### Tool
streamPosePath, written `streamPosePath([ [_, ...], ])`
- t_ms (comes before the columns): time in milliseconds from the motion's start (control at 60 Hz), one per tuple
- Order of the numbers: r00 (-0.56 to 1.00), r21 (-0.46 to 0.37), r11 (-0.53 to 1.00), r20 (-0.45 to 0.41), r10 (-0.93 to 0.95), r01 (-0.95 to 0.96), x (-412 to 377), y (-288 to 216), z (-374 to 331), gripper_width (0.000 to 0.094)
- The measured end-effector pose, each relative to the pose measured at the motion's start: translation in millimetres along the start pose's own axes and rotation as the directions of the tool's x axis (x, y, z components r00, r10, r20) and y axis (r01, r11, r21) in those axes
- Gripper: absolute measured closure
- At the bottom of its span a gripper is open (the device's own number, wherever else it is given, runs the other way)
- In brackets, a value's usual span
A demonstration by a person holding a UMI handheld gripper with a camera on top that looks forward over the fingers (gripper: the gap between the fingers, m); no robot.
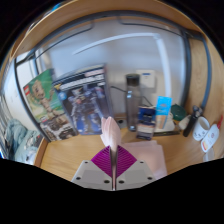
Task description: Fold towel
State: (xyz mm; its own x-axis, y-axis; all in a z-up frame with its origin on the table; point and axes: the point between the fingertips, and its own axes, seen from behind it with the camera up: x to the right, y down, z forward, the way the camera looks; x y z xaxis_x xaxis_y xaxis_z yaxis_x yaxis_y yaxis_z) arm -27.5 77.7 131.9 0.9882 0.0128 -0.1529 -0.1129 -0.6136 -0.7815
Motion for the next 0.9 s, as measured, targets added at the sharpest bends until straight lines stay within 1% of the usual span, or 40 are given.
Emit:
streamPosePath([
  [67,0.999,0.000,0.999,-0.030,0.041,-0.041,40,-2,-1,0.0906],
  [117,0.997,-0.021,0.998,-0.055,0.055,-0.056,69,5,3,0.0905],
  [133,0.996,-0.028,0.998,-0.065,0.059,-0.061,78,9,4,0.0896],
  [150,0.995,-0.036,0.997,-0.075,0.064,-0.067,87,13,5,0.0824],
  [167,0.994,-0.043,0.997,-0.086,0.066,-0.070,96,17,7,0.0839],
  [233,0.993,-0.071,0.996,-0.107,0.046,-0.054,125,32,14,0.0827],
  [250,0.993,-0.073,0.996,-0.111,0.042,-0.051,130,36,15,0.0809],
  [267,0.993,-0.080,0.996,-0.109,0.038,-0.047,134,39,17,0.0728],
  [317,0.994,-0.094,0.995,-0.101,0.034,-0.044,146,47,19,0.0624],
  [350,0.995,-0.091,0.995,-0.097,0.028,-0.037,153,49,20,0.0483],
  [367,0.995,-0.091,0.995,-0.097,0.024,-0.033,156,50,20,0.0513],
  [383,0.995,-0.094,0.995,-0.098,0.018,-0.028,159,51,19,0.0420],
  [400,0.995,-0.096,0.995,-0.098,0.012,-0.021,162,52,19,0.0429],
  [417,0.995,-0.097,0.995,-0.097,0.005,-0.015,164,52,17,0.0343],
  [433,0.995,-0.095,0.995,-0.095,0.001,-0.010,166,52,16,0.0300],
  [450,0.996,-0.093,0.996,-0.094,-0.002,-0.007,167,52,14,0.0278],
  [467,0.996,-0.091,0.996,-0.094,-0.003,-0.006,169,51,13,0.0228],
  [483,0.996,-0.089,0.996,-0.092,-0.004,-0.004,170,50,10,0.0251],
  [500,0.996,-0.087,0.996,-0.091,-0.004,-0.004,170,49,8,0.0197],
  [633,0.998,-0.043,0.999,-0.055,0.010,-0.012,159,30,-24,0.0166],
  [750,1.000,0.019,1.000,-0.016,0.004,-0.004,134,4,-66,0.0123],
  [900,1.000,0.091,0.996,0.021,-0.007,0.006,90,-17,-132,0.0117],
])
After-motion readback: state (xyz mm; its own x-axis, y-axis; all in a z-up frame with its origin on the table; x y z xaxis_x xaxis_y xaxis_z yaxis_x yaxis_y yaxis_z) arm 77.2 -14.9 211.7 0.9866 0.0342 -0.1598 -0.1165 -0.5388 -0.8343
